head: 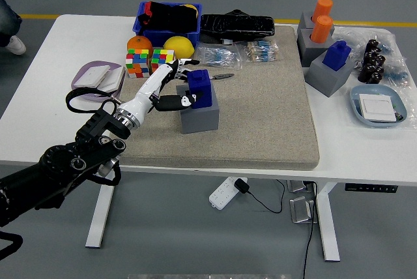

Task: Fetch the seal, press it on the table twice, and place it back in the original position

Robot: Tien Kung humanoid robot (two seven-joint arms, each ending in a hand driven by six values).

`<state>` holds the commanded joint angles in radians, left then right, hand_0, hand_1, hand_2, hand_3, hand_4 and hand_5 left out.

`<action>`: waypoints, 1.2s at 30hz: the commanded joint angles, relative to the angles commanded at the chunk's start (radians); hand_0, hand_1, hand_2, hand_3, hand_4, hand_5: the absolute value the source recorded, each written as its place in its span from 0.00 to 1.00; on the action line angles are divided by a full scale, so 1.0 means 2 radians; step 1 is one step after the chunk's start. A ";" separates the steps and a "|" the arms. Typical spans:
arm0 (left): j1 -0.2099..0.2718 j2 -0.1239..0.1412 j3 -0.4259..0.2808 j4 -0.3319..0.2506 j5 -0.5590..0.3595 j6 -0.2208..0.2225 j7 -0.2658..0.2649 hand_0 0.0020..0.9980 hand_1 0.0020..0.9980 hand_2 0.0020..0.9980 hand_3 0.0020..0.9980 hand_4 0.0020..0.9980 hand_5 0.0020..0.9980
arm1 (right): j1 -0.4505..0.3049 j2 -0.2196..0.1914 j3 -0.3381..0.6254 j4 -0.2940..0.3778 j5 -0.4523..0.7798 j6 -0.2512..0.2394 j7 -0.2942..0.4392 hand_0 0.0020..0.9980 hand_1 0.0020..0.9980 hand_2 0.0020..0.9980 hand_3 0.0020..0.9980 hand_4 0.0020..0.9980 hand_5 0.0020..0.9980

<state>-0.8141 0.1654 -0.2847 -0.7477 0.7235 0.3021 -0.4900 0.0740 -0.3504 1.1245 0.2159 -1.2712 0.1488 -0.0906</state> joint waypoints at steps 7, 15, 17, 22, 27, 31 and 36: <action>-0.006 -0.003 0.008 0.011 -0.002 0.002 -0.002 0.81 0.46 0.38 0.82 0.56 0.00 | 0.000 0.000 0.000 0.000 0.000 0.000 0.000 0.79 0.67 0.67 0.67 0.81 0.57; -0.005 -0.001 0.014 0.020 -0.003 0.003 -0.003 0.81 0.46 0.38 0.82 0.55 0.00 | -0.001 0.000 0.001 0.000 0.000 0.000 0.000 0.79 0.67 0.67 0.67 0.81 0.57; -0.004 -0.001 0.012 0.022 -0.004 0.003 -0.003 0.81 0.46 0.38 0.82 0.55 0.00 | -0.001 0.000 0.002 0.000 -0.001 0.000 0.000 0.79 0.67 0.67 0.67 0.82 0.57; -0.005 -0.002 0.010 0.024 -0.006 0.004 -0.004 0.81 0.46 0.38 0.82 0.55 0.00 | 0.000 0.001 0.001 0.001 -0.001 0.000 0.000 0.79 0.67 0.67 0.67 0.82 0.57; -0.004 -0.004 0.006 0.025 -0.008 0.005 -0.007 0.81 0.46 0.38 0.82 0.55 0.00 | 0.000 0.000 0.003 0.002 -0.001 0.000 0.001 0.79 0.67 0.67 0.67 0.82 0.57; -0.004 -0.006 0.005 0.024 -0.009 0.007 -0.009 0.80 0.46 0.38 0.82 0.55 0.00 | 0.000 0.000 0.003 0.003 -0.001 0.000 0.001 0.79 0.67 0.67 0.67 0.82 0.57; -0.003 -0.008 0.010 0.026 -0.010 0.006 -0.009 0.80 0.46 0.38 0.82 0.55 0.00 | 0.000 0.000 0.003 0.002 -0.001 0.000 0.001 0.79 0.67 0.67 0.67 0.82 0.57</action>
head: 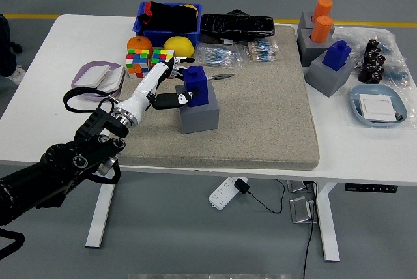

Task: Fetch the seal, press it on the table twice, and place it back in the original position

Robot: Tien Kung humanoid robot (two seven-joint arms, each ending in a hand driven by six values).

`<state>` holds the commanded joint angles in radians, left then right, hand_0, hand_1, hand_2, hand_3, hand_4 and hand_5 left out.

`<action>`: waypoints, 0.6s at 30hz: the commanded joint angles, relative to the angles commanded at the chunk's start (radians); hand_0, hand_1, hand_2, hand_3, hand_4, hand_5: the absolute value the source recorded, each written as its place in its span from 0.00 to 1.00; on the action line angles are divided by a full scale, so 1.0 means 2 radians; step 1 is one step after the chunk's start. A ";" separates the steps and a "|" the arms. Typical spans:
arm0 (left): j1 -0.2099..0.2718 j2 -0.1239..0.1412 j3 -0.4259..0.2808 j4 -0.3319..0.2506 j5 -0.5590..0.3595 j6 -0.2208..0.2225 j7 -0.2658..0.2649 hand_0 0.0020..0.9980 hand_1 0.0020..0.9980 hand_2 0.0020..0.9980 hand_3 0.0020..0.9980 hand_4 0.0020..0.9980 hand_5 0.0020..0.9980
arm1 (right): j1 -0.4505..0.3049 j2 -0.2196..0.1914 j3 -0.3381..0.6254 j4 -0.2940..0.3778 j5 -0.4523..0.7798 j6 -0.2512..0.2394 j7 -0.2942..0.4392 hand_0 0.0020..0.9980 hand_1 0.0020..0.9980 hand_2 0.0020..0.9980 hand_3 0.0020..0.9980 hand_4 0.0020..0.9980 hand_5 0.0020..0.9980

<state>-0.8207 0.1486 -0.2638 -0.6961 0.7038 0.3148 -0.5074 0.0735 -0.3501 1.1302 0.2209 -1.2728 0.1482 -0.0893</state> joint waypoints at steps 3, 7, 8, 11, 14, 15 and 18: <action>0.000 -0.001 0.003 0.002 -0.002 0.001 -0.003 0.80 0.46 0.38 0.82 0.55 0.00 | 0.000 0.000 0.000 0.000 0.000 0.000 0.000 0.79 0.67 0.67 0.67 0.82 0.57; 0.001 -0.004 0.001 0.004 -0.003 0.003 -0.007 0.80 0.45 0.37 0.81 0.55 0.00 | 0.000 0.000 -0.001 0.000 0.001 -0.001 0.000 0.79 0.67 0.67 0.67 0.82 0.57; 0.001 -0.004 0.001 0.005 -0.002 0.004 -0.008 0.80 0.45 0.37 0.81 0.55 0.00 | 0.000 0.000 -0.001 0.000 0.001 -0.001 0.001 0.79 0.67 0.67 0.67 0.82 0.57; 0.000 -0.007 0.001 0.007 -0.001 0.006 -0.011 0.80 0.45 0.37 0.81 0.54 0.00 | 0.000 0.001 -0.001 0.000 0.001 -0.001 0.001 0.79 0.67 0.67 0.67 0.82 0.57; -0.001 -0.009 0.001 0.007 -0.001 0.007 -0.013 0.80 0.45 0.37 0.81 0.54 0.00 | 0.000 0.001 -0.001 0.001 0.002 0.000 0.001 0.79 0.67 0.67 0.67 0.82 0.57; -0.001 -0.009 0.001 0.007 -0.001 0.008 -0.014 0.80 0.45 0.37 0.81 0.54 0.00 | 0.001 0.001 0.000 0.001 0.002 0.000 0.001 0.79 0.67 0.67 0.67 0.82 0.57; -0.002 -0.010 0.001 0.008 0.000 0.009 -0.016 0.80 0.45 0.37 0.81 0.54 0.00 | 0.000 0.001 0.000 0.001 0.002 0.000 0.001 0.79 0.67 0.67 0.67 0.82 0.57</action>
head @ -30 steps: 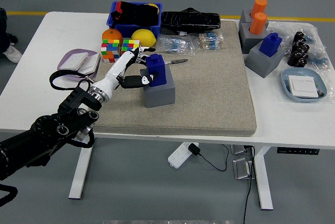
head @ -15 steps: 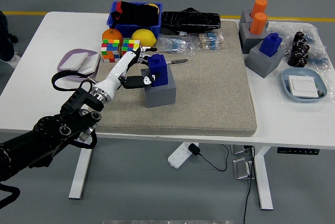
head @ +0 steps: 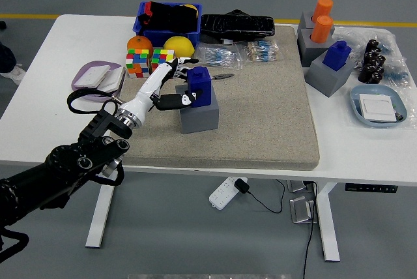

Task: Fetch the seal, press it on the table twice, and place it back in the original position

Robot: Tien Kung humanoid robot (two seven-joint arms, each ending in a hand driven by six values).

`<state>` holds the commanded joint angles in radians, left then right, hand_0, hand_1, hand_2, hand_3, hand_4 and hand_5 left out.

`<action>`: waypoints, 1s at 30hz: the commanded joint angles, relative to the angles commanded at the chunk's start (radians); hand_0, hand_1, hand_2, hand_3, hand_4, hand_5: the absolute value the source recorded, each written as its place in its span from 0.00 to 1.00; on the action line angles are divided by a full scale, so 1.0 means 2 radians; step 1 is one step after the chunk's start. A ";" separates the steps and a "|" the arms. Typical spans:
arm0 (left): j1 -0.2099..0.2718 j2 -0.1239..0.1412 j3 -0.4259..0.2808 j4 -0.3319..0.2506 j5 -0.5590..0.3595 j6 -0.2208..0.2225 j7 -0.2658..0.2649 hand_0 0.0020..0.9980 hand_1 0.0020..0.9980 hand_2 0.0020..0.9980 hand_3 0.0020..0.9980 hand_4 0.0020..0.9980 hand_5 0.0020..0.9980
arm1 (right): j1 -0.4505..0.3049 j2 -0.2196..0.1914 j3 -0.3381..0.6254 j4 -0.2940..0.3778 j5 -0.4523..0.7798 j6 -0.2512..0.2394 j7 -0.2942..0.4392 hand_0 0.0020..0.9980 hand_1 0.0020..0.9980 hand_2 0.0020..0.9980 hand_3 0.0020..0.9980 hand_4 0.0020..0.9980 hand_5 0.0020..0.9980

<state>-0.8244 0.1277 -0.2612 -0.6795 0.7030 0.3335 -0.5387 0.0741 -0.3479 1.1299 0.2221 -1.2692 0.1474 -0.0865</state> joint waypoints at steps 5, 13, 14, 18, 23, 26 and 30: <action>0.000 -0.002 0.001 0.005 0.000 0.003 -0.003 0.80 0.45 0.37 0.81 0.54 0.00 | 0.000 0.000 0.000 0.000 0.000 0.000 0.000 0.79 0.67 0.67 0.67 0.82 0.57; 0.000 -0.003 0.004 0.013 0.002 0.007 -0.007 0.80 0.45 0.37 0.81 0.54 0.00 | 0.000 0.000 -0.001 0.000 0.001 0.000 0.000 0.79 0.67 0.67 0.67 0.82 0.57; 0.000 -0.003 0.004 0.014 0.002 0.008 -0.008 0.80 0.45 0.37 0.81 0.54 0.00 | 0.000 0.000 -0.001 0.000 0.001 0.000 0.000 0.79 0.67 0.67 0.67 0.82 0.57; -0.001 -0.004 0.004 0.018 0.004 0.011 -0.012 0.80 0.45 0.37 0.81 0.54 0.00 | 0.000 0.000 -0.001 0.000 0.001 0.000 0.000 0.79 0.67 0.67 0.67 0.82 0.57; 0.002 -0.006 0.005 0.019 0.003 0.012 -0.012 0.80 0.45 0.37 0.81 0.54 0.00 | 0.000 0.000 0.000 0.000 0.001 0.000 0.001 0.79 0.67 0.67 0.67 0.82 0.57; 0.004 -0.007 0.007 0.019 0.000 0.015 -0.018 0.80 0.45 0.37 0.81 0.54 0.00 | 0.000 0.000 0.000 0.000 0.001 0.000 0.001 0.79 0.67 0.67 0.67 0.82 0.57; 0.005 -0.008 0.009 0.020 -0.002 0.018 -0.025 0.80 0.45 0.37 0.80 0.53 0.00 | 0.001 0.000 -0.002 0.000 0.002 0.000 0.001 0.79 0.67 0.67 0.67 0.82 0.57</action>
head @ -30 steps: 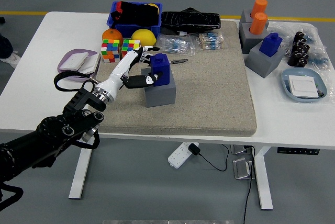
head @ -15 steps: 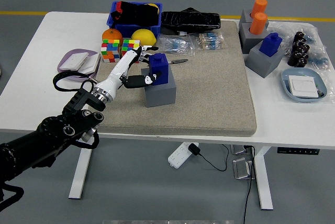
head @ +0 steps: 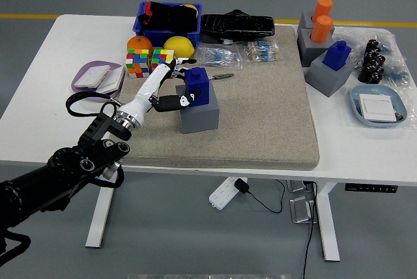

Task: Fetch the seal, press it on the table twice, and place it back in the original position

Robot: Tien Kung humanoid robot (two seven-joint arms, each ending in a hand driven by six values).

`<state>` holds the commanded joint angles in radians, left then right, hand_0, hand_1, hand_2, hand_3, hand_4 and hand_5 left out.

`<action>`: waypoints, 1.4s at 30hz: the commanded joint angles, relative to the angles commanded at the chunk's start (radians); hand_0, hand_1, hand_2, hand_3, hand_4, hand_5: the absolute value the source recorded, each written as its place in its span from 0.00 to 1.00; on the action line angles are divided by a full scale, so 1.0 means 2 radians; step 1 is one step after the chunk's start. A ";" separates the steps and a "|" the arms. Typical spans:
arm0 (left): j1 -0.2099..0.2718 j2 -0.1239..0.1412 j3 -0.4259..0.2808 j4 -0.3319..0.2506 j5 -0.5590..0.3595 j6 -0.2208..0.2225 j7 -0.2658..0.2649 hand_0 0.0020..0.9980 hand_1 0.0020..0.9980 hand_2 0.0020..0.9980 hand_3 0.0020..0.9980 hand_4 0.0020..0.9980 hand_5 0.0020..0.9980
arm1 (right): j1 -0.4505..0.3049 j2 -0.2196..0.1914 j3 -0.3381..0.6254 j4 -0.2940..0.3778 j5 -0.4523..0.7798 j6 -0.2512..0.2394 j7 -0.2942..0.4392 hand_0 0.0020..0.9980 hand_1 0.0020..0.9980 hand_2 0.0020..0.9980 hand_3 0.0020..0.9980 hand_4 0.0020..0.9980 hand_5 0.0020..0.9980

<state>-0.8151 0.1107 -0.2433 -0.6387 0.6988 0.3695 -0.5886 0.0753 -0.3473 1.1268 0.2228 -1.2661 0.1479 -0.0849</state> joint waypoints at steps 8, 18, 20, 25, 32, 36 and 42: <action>0.001 -0.003 0.005 0.002 -0.001 0.004 -0.008 0.80 0.45 0.37 0.80 0.53 0.00 | 0.000 0.000 -0.001 0.000 0.000 0.000 0.001 0.79 0.67 0.67 0.67 0.82 0.57; -0.004 -0.006 0.004 0.009 -0.003 0.010 -0.017 0.79 0.45 0.36 0.80 0.53 0.00 | 0.001 0.000 -0.001 0.001 0.001 0.000 0.002 0.79 0.67 0.67 0.67 0.82 0.57; -0.005 -0.006 0.006 0.010 -0.004 0.011 -0.017 0.79 0.45 0.36 0.80 0.53 0.00 | 0.001 0.000 -0.001 0.001 0.001 0.000 0.002 0.79 0.67 0.67 0.67 0.82 0.57; -0.004 -0.007 0.010 0.016 -0.005 0.011 -0.018 0.79 0.45 0.36 0.80 0.53 0.00 | 0.002 -0.001 -0.005 0.001 0.003 0.000 0.002 0.79 0.67 0.67 0.67 0.82 0.57; -0.003 -0.009 0.013 0.024 -0.004 0.015 -0.025 0.80 0.45 0.36 0.80 0.53 0.00 | 0.002 -0.001 -0.009 0.003 0.005 0.000 0.002 0.79 0.67 0.67 0.67 0.82 0.57; -0.002 -0.011 0.016 0.028 -0.005 0.017 -0.027 0.79 0.45 0.36 0.79 0.53 0.00 | 0.003 -0.001 -0.010 0.003 0.006 -0.001 0.003 0.79 0.67 0.67 0.67 0.82 0.57; 0.000 -0.012 0.020 0.029 -0.007 0.017 -0.028 0.79 0.45 0.36 0.79 0.53 0.00 | 0.003 -0.002 -0.010 0.003 0.006 -0.001 0.003 0.79 0.67 0.67 0.67 0.82 0.57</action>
<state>-0.8161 0.0860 -0.2027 -0.5815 0.6851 0.4031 -0.6450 0.0816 -0.3504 1.1070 0.2295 -1.2534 0.1461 -0.0793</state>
